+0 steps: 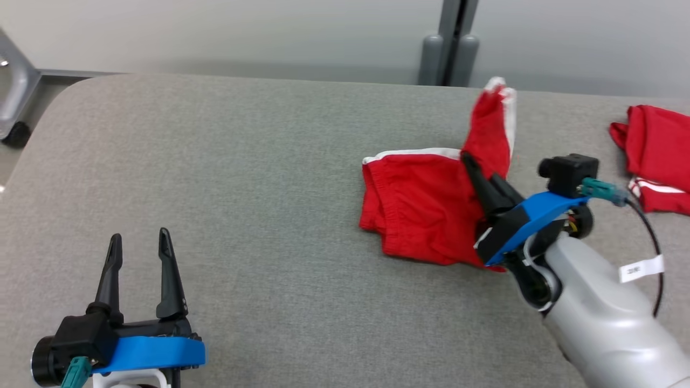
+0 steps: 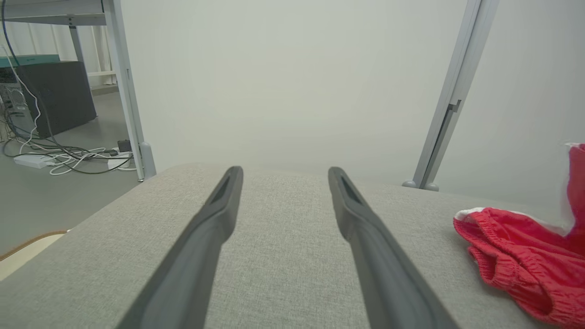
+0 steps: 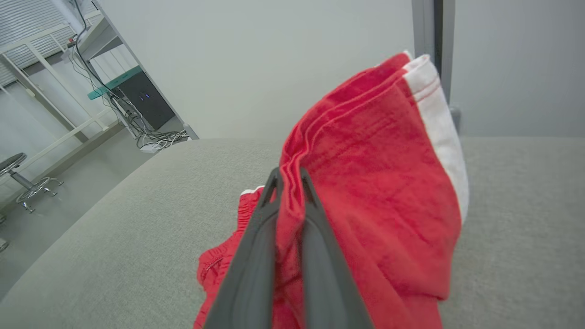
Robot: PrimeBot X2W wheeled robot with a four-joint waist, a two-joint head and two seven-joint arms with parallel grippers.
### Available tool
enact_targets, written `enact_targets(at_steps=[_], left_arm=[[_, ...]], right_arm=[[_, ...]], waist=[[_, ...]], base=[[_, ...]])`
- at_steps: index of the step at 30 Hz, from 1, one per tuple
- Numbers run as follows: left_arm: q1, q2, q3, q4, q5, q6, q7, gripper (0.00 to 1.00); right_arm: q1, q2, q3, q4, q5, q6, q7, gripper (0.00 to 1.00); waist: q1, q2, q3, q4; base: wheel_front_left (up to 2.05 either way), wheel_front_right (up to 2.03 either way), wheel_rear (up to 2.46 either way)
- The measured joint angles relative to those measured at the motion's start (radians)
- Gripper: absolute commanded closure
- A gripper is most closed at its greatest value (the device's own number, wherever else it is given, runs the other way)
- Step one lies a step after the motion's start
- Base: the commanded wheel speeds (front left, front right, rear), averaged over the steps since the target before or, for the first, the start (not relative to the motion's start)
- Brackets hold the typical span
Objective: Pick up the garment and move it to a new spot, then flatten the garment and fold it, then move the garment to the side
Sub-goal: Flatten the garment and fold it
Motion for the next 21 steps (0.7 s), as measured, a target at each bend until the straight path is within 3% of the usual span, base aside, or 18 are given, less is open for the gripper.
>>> enact_targets(at_steps=[13, 14, 15, 21], left_arm=[[-0.022, 0.0, -0.033, 0.006, -0.025, 0.01, 0.0, 0.0], [-0.022, 0.0, -0.034, 0.006, -0.026, 0.01, 0.0, 0.0], [-0.024, 0.0, -0.034, 0.006, -0.026, 0.011, 0.0, 0.0], [-0.032, 0.0, -0.025, 0.006, -0.026, 0.014, 0.0, 0.0]], right_arm=[[0.046, 0.179, 0.037, 0.064, -0.106, 0.0, 0.014, 1.0], [0.052, 0.184, 0.042, 0.072, -0.112, 0.0, 0.013, 0.38], [0.052, 0.187, 0.049, 0.078, -0.127, 0.0, 0.01, 0.0], [0.053, 0.189, 0.047, 0.057, -0.176, 0.0, -0.013, 0.0]], waist=[[0.0001, 0.0001, 0.034, 0.067], [0.0001, 0.0001, 0.036, 0.069], [0.0001, 0.0001, 0.038, 0.069], [0.0001, 0.0001, 0.04, 0.056]], base=[[0.0, 0.0, 0.0], [0.0, 0.0, 0.0], [0.0, 0.0, 0.0], [0.0, 0.0, 0.0]])
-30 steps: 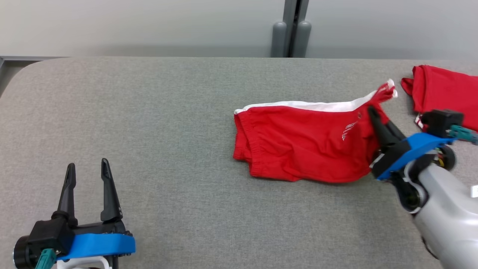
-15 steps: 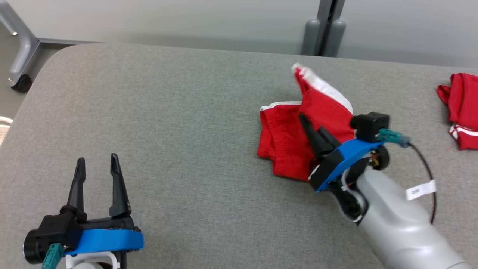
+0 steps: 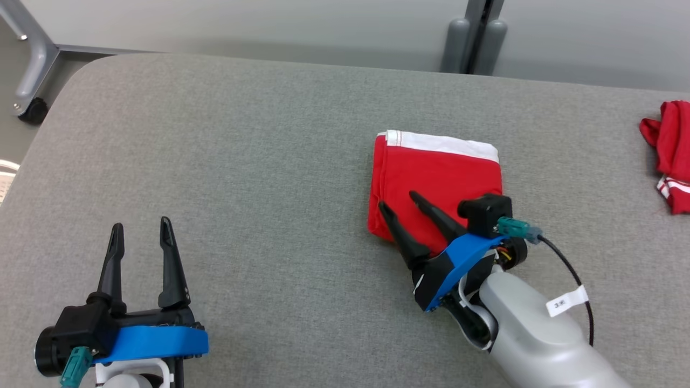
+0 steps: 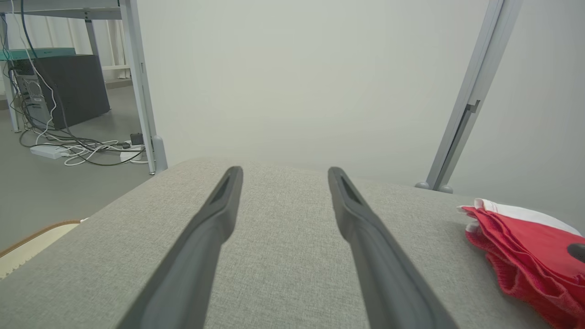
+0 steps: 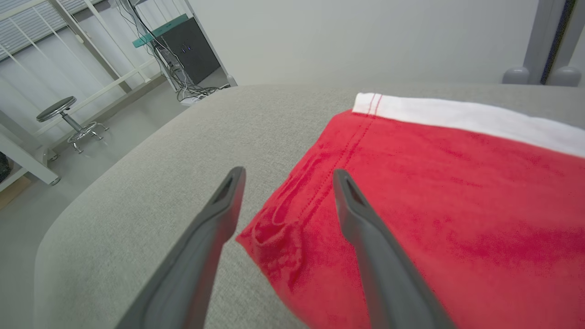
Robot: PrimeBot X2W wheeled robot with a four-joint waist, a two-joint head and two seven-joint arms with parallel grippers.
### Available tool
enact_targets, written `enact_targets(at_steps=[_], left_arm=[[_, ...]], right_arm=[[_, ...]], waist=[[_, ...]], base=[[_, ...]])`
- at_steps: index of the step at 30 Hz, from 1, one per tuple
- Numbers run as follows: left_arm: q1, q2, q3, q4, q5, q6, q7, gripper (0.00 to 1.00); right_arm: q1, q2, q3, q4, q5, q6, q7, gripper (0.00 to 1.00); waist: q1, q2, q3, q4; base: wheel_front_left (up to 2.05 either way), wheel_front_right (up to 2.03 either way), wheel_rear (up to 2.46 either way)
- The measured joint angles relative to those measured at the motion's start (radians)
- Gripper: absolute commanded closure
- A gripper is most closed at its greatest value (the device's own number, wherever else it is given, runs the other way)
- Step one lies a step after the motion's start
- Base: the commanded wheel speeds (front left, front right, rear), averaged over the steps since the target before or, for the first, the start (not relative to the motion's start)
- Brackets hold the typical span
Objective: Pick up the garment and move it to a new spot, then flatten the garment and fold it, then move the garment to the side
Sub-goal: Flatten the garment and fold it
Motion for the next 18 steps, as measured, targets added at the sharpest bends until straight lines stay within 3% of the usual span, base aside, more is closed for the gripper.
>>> enact_targets(at_steps=[3, 9, 18], left_arm=[[0.001, 0.0, 0.007, 0.0, 0.004, 0.0, 0.0, 0.0], [0.015, -0.001, 0.021, -0.001, 0.019, -0.002, 0.0, 0.0], [0.027, 0.0, 0.053, 0.016, 0.06, -0.017, 0.0, 0.0]], right_arm=[[0.009, -0.021, -0.034, -0.055, -0.027, 0.0, -0.003, 0.0], [0.097, -0.1, -0.247, -0.229, -0.135, 0.0, -0.005, 0.0], [0.333, -0.099, -0.533, -0.478, -0.326, 0.0, -0.005, 0.0]], waist=[[0.0, -0.0001, -0.005, -0.014], [-0.0001, 0.0, -0.019, -0.053], [-0.0001, 0.0, -0.049, -0.128]], base=[[0.0, 0.0, 0.0], [0.0, 0.0, 0.0], [0.0, 0.0, 0.0]])
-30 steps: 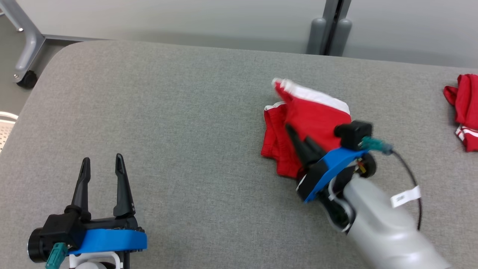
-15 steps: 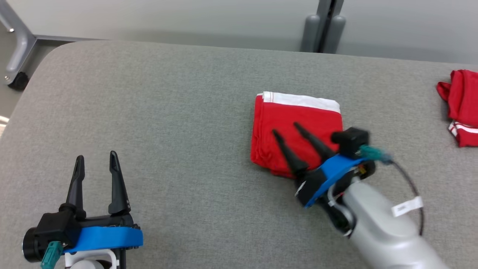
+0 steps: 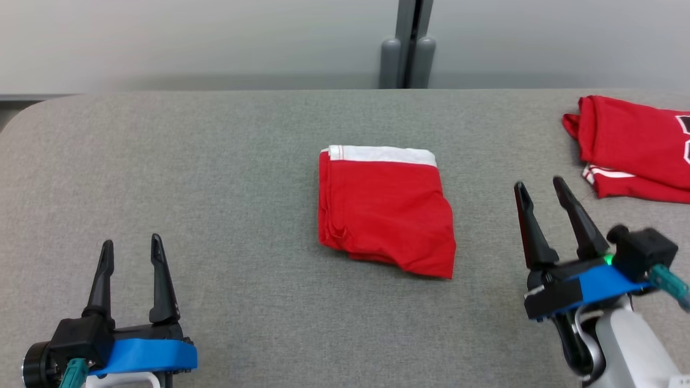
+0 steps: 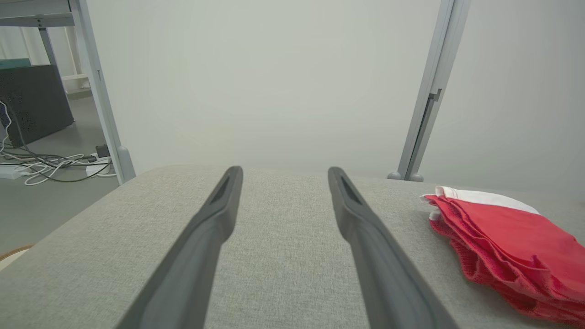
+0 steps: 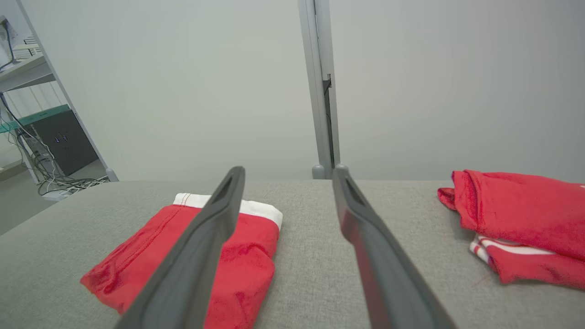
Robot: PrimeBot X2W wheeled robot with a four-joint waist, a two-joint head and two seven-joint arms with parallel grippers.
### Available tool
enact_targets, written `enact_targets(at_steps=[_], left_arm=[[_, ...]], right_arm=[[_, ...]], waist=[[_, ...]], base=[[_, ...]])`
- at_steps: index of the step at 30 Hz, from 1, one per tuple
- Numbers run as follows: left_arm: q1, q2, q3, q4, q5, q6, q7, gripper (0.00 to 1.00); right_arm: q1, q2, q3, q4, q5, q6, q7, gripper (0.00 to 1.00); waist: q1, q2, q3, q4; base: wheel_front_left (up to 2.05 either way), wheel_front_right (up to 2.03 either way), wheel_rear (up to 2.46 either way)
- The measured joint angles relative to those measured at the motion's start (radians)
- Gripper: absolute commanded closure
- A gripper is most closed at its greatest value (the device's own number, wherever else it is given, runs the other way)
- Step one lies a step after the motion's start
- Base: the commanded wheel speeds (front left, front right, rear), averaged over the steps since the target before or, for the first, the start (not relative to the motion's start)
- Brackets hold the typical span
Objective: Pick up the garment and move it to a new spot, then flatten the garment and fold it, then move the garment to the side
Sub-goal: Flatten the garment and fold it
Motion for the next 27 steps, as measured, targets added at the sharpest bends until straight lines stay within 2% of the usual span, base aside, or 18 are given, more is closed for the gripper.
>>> enact_targets(at_steps=[11, 18, 27], left_arm=[[0.031, 0.001, 0.012, 0.033, 0.032, 0.0, 0.0, 0.0], [0.051, 0.004, 0.013, 0.054, 0.046, -0.009, 0.0, 0.0], [0.075, 0.008, 0.02, 0.067, 0.055, -0.009, 0.0, 0.0]], right_arm=[[0.231, 0.091, -0.121, -0.148, -0.14, 0.0, 0.0, 0.0], [0.312, 0.123, -0.136, -0.185, -0.178, 0.0, 0.0, 0.0], [0.342, 0.138, -0.142, -0.189, -0.221, 0.0, 0.001, 0.0]], waist=[[-0.0001, 0.0, -0.063, -0.052], [-0.0001, 0.0, -0.101, -0.054], [-0.0001, -0.0001, -0.131, -0.042]], base=[[0.0, 0.0, 0.0], [0.0, 0.0, 0.0], [0.0, 0.0, 0.0]])
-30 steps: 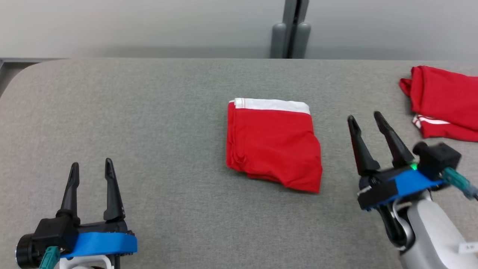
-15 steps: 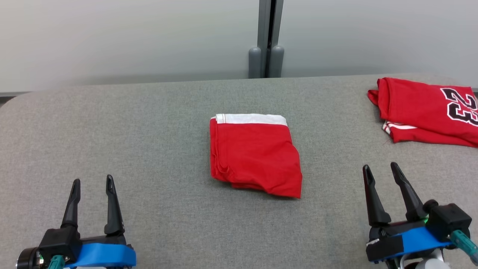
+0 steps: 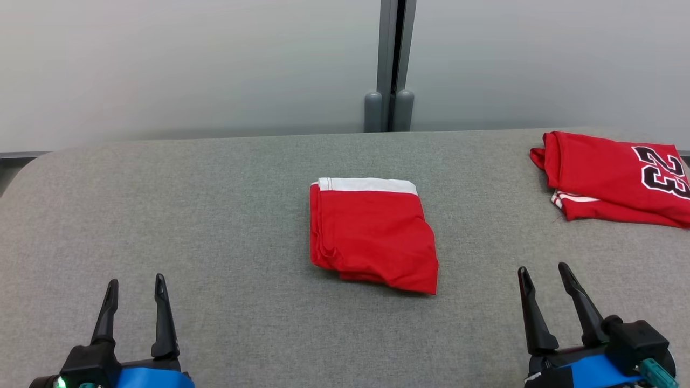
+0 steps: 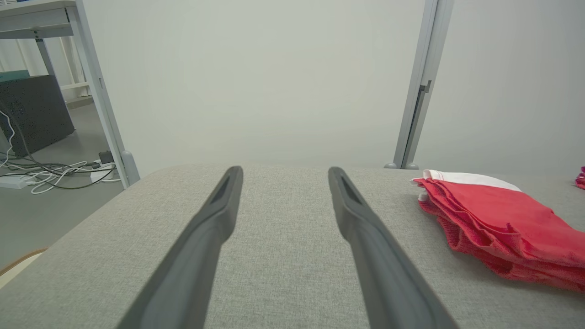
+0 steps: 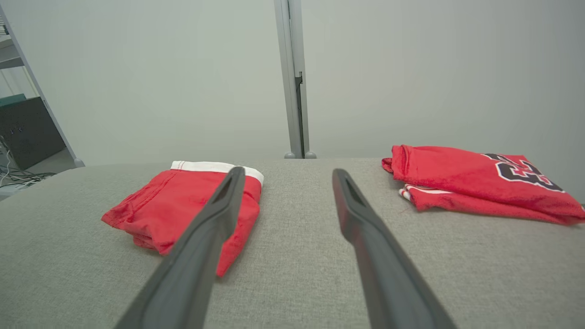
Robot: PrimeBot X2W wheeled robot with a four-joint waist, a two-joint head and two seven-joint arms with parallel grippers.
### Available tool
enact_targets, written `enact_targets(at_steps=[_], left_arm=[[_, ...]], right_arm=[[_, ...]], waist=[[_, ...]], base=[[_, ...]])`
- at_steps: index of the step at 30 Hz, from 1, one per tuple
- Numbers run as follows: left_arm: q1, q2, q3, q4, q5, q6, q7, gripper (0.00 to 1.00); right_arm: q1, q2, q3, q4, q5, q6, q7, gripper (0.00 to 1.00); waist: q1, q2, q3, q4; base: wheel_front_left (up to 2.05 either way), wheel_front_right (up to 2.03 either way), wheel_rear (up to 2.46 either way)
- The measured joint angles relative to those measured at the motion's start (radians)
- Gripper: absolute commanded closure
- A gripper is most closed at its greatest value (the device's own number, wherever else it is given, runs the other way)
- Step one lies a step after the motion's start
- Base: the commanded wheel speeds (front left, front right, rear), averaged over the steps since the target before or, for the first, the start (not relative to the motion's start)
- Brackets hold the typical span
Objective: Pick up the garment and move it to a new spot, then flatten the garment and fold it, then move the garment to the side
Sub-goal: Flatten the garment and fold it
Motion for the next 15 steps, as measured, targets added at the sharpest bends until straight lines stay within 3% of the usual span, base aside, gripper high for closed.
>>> enact_targets(at_steps=[15], left_arm=[[0.011, 0.002, 0.0, 0.013, 0.002, 0.008, 0.0, 0.0]], right_arm=[[0.011, 0.002, -0.017, 0.024, 0.0, 0.0, 0.023, 0.0]], waist=[[0.0002, 0.0002, -0.008, 0.012]], base=[[0.0, 0.0, 0.0]])
